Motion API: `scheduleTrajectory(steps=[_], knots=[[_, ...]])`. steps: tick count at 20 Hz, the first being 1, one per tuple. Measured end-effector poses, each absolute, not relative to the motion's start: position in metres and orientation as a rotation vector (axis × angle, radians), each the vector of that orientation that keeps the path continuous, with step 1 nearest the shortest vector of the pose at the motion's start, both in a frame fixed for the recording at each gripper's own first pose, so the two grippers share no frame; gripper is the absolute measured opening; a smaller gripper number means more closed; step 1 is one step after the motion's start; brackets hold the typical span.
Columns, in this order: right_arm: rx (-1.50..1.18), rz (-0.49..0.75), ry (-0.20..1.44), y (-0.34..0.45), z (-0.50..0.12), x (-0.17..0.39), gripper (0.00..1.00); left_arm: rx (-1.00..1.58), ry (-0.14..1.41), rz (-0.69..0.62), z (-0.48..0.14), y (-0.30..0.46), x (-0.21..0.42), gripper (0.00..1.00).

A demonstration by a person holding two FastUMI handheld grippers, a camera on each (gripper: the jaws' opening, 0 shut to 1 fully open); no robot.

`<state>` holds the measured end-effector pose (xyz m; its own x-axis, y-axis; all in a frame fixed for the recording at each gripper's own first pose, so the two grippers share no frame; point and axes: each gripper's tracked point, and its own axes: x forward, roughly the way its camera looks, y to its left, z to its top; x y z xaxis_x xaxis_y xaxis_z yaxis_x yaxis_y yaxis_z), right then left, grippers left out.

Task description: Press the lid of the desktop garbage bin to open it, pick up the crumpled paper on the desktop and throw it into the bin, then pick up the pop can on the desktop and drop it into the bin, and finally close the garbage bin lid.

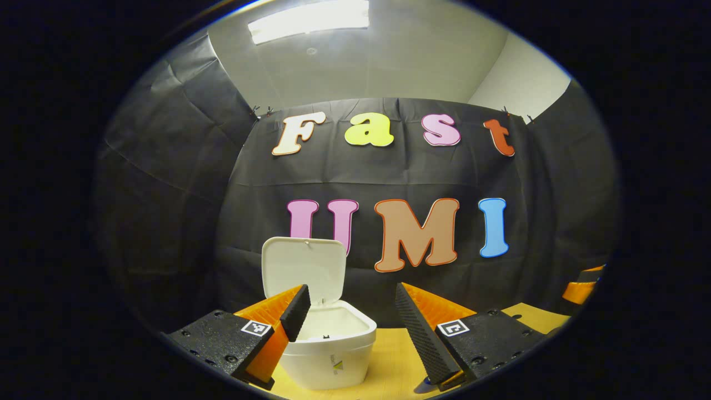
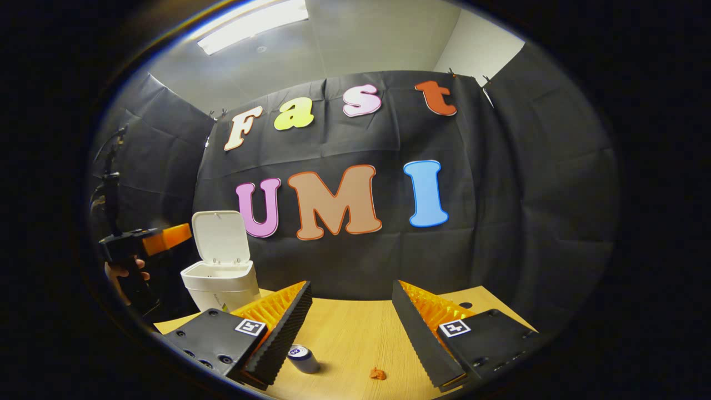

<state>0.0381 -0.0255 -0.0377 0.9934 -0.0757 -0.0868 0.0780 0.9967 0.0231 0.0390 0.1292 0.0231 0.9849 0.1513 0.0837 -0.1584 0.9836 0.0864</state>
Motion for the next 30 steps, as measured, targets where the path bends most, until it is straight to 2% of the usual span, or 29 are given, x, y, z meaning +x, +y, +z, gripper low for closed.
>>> scheduleTrajectory(steps=[3, 4, 11, 19, 25, 26, 27, 28, 29, 30], knots=[[0.011, -0.085, 0.130, -0.033, -0.060, 0.043, 0.97, 0.086, -0.050, 0.143, 0.013, 0.119, 0.020, 0.92], [0.000, -0.085, 0.150, -0.034, -0.069, 0.045, 1.00, 0.084, -0.035, 0.140, 0.008, 0.117, 0.016, 0.93], [-0.102, -0.085, 0.361, -0.046, -0.164, 0.063, 0.97, 0.084, 0.031, 0.121, -0.012, 0.097, -0.018, 0.93], [-0.110, -0.122, 0.644, -0.072, -0.279, 0.069, 0.94, 0.124, 0.073, 0.195, -0.016, 0.120, -0.038, 0.93], [-0.120, -0.083, 0.788, -0.066, -0.331, 0.072, 0.84, 0.166, 0.098, 0.236, -0.017, 0.131, -0.049, 0.93], [-0.119, -0.076, 0.804, -0.065, -0.338, 0.070, 0.80, 0.170, 0.099, 0.238, -0.018, 0.131, -0.052, 0.93], [-0.124, -0.080, 0.813, -0.065, -0.341, 0.071, 0.82, 0.172, 0.101, 0.239, -0.017, 0.131, -0.052, 0.93], [-0.129, -0.081, 0.820, -0.064, -0.345, 0.072, 0.76, 0.175, 0.103, 0.241, -0.018, 0.131, -0.054, 0.93], [-0.142, -0.088, 0.821, -0.065, -0.348, 0.073, 0.77, 0.177, 0.104, 0.244, -0.018, 0.131, -0.054, 0.93], [-0.158, -0.088, 0.822, -0.067, -0.351, 0.074, 0.72, 0.177, 0.106, 0.246, -0.018, 0.132, -0.055, 0.93]])
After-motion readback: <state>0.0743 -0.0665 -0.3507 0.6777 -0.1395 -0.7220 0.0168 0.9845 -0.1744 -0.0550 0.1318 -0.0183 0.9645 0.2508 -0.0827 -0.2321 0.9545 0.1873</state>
